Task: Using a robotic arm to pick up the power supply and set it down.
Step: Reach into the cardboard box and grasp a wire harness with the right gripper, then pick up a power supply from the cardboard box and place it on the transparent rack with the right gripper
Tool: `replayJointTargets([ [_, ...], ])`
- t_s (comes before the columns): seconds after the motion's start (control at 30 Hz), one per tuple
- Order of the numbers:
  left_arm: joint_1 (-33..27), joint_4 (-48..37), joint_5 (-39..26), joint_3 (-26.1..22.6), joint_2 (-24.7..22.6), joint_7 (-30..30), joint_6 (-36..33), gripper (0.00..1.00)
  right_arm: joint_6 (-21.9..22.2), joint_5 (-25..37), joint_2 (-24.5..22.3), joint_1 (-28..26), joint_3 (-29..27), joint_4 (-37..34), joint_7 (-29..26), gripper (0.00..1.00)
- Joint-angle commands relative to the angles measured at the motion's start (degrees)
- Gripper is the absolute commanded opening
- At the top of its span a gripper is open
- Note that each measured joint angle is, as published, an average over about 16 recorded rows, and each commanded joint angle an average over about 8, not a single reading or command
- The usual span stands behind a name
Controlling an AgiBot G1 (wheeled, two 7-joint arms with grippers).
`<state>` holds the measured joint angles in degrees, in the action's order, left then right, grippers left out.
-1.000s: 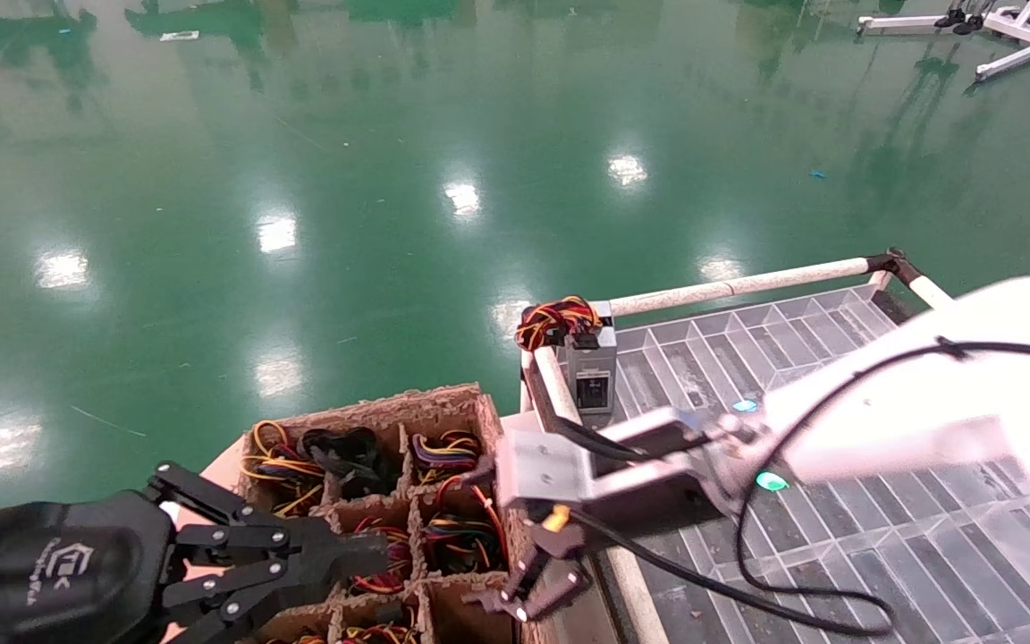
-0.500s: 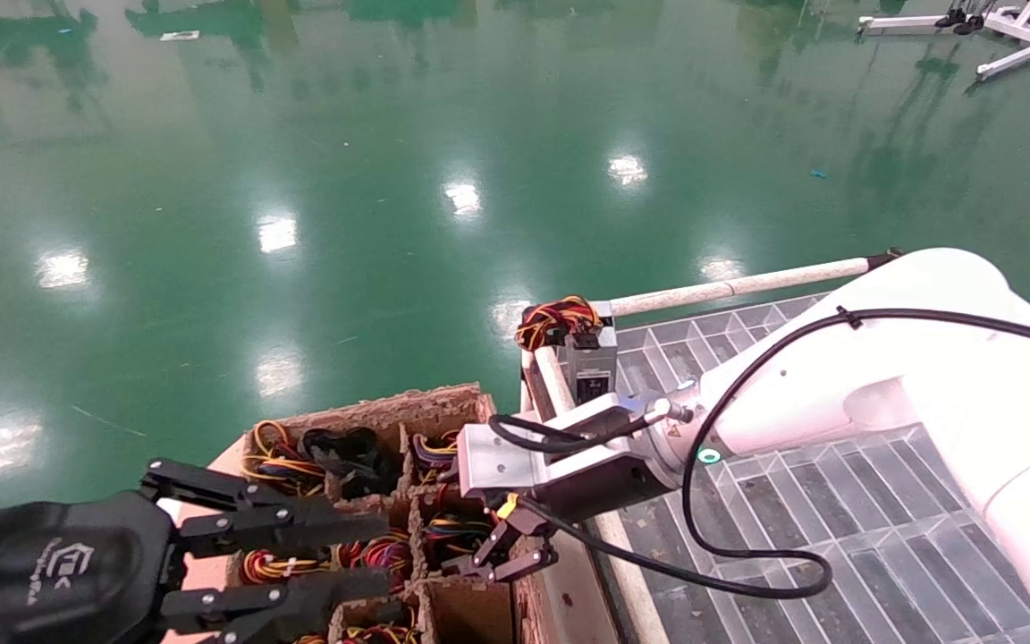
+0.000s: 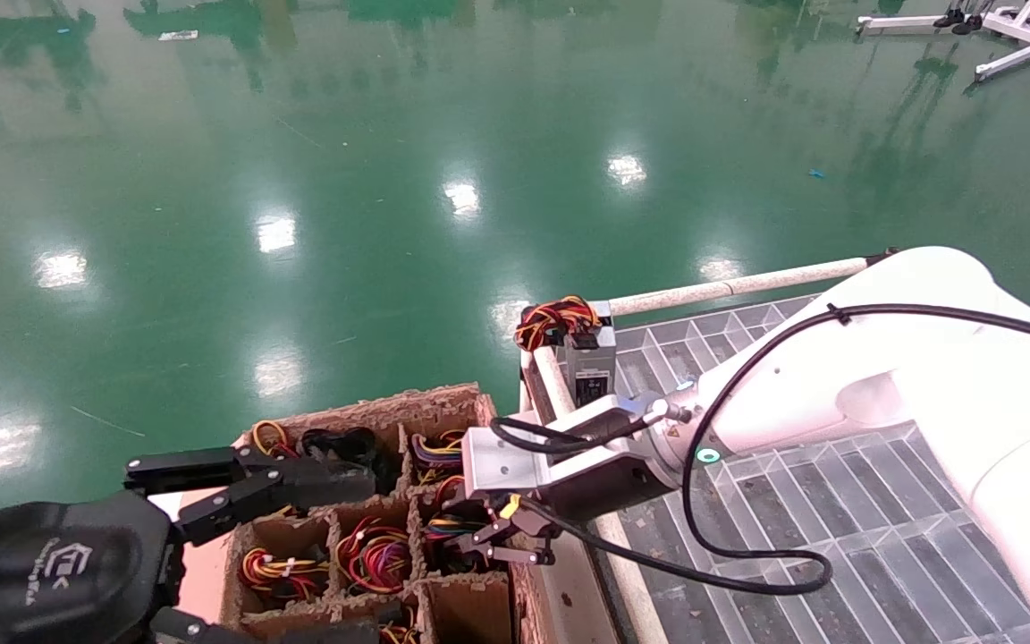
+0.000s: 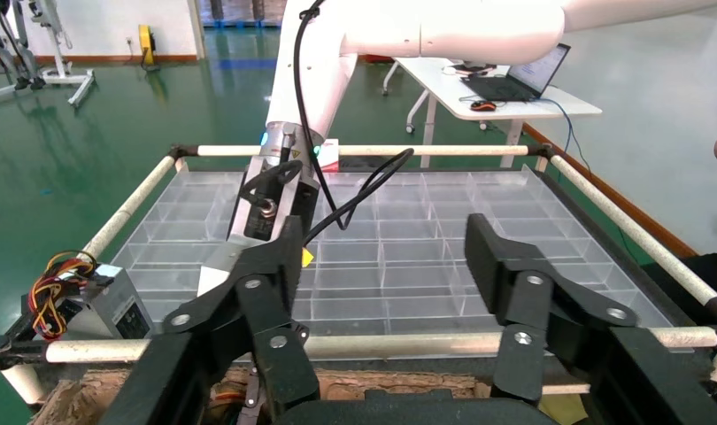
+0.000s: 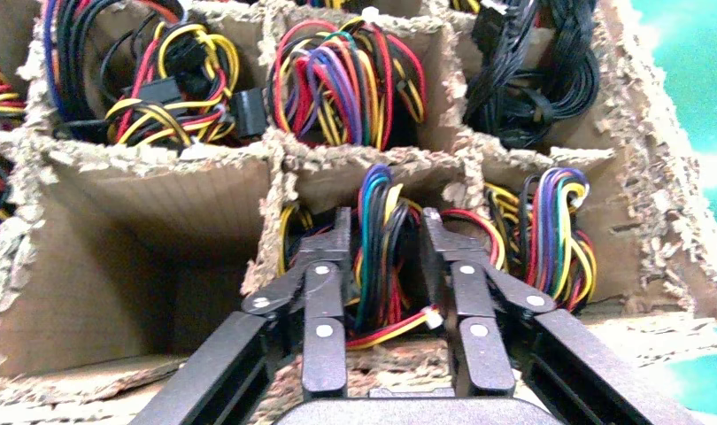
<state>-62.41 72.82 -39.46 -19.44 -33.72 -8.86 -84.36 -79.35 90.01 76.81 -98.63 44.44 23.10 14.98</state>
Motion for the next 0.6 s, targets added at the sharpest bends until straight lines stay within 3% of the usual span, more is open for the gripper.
replayJointTargets([
  [0.03, 0.0, 0.0, 0.0, 0.0, 0.0, 0.0, 0.0, 1.0, -0.27, -0.01, 0.02, -0.21, 0.32, -0.26, 0.06, 0.0],
  [0.6, 0.0, 0.0, 0.01, -0.02, 0.01, 0.01, 0.01, 1.0, -1.36, -2.4, -0.41, -1.26, 1.15, -0.42, -1.11, 0.0],
])
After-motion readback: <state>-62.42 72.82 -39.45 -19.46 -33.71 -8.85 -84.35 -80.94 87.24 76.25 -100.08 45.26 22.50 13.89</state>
